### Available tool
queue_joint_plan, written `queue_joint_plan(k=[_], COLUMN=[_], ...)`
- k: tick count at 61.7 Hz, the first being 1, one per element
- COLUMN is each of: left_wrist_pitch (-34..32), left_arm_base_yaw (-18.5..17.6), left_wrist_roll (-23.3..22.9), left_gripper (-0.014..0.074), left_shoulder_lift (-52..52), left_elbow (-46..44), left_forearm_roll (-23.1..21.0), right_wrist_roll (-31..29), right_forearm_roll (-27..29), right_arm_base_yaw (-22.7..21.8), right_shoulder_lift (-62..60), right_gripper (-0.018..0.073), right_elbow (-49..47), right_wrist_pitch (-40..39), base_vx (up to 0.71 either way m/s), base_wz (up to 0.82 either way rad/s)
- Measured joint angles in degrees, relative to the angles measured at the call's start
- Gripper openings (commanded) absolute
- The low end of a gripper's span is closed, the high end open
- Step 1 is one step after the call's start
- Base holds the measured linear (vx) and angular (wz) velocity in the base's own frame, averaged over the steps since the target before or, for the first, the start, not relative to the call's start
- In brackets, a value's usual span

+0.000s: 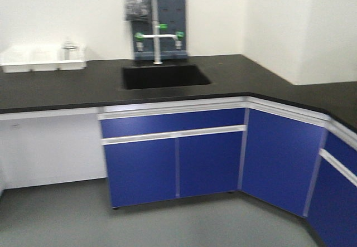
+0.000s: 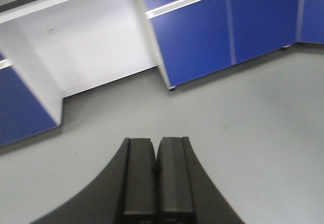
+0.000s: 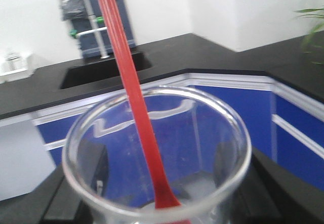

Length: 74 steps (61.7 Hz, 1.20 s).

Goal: Grab beaker from right and move to left
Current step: 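Hold the beaker in the right gripper while the base turns away, then hold the beaker while driving to the counter with white bins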

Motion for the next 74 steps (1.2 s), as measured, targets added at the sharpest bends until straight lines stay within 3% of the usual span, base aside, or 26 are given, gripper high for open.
queue_joint_plan(k=[39,74], left_wrist_pitch=[0.00,0.00], left_arm_base_yaw=[0.00,0.00], left_wrist_roll=[0.00,0.00], left_gripper=[-0.0006,-0.0006], left_shoulder_lift=[0.00,0.00], left_elbow=[0.00,0.00], left_forearm_roll=[0.00,0.00], right_wrist_roll=[0.00,0.00], right_forearm_roll=[0.00,0.00], right_arm_base_yaw=[0.00,0.00], right_shoulder_lift=[0.00,0.00], right_gripper=[-0.0003,-0.0003], right_elbow=[0.00,0.00], right_wrist_pitch=[0.00,0.00], base_vx=[0.17,0.35], base_wz=[0.56,0.38])
